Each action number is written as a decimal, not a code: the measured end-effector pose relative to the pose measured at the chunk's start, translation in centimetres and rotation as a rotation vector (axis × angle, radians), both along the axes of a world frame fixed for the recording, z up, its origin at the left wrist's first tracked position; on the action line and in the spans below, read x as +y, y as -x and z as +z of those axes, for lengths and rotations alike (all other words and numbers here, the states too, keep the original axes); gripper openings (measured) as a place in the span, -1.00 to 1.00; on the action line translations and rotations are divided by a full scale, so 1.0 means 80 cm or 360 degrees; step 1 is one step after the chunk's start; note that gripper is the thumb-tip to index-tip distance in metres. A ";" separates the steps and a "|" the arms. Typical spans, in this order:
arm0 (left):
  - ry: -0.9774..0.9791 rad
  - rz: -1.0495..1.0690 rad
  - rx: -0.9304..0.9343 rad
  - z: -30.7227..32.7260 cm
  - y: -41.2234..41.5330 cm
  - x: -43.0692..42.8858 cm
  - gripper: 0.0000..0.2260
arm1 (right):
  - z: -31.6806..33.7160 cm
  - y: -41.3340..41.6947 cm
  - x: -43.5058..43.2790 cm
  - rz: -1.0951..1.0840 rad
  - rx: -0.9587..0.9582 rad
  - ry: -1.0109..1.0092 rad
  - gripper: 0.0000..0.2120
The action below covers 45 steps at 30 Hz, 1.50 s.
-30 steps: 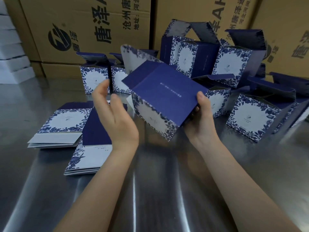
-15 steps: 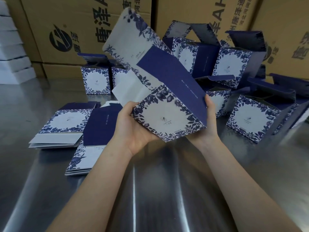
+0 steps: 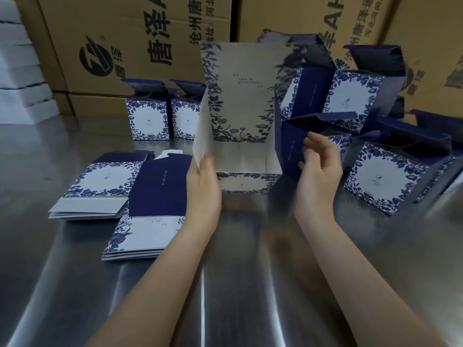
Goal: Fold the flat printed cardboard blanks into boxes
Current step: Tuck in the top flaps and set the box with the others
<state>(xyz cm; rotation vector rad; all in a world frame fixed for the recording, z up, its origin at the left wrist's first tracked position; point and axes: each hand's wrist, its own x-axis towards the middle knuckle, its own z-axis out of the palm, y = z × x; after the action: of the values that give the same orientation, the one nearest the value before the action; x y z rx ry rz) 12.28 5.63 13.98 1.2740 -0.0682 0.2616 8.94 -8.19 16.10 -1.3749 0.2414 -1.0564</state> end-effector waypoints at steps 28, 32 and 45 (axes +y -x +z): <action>-0.0322 -0.0026 -0.0174 -0.035 0.004 -0.013 -0.50 | 0.001 0.011 0.063 0.0137 0.0559 0.1392 -0.58; -0.0206 0.0012 -0.0127 -0.037 0.006 -0.017 -0.50 | 0.019 -0.008 0.068 0.0248 0.1172 0.1572 -0.68; -0.0044 0.0079 -0.0057 -0.035 0.011 -0.026 -0.50 | 0.008 -0.095 0.065 0.0641 0.1864 0.1900 -0.72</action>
<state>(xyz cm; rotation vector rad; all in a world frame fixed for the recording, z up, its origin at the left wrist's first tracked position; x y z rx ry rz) 11.42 3.58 11.17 1.2999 -0.0709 0.3272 16.54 -2.99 16.75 -2.8738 0.1423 0.1949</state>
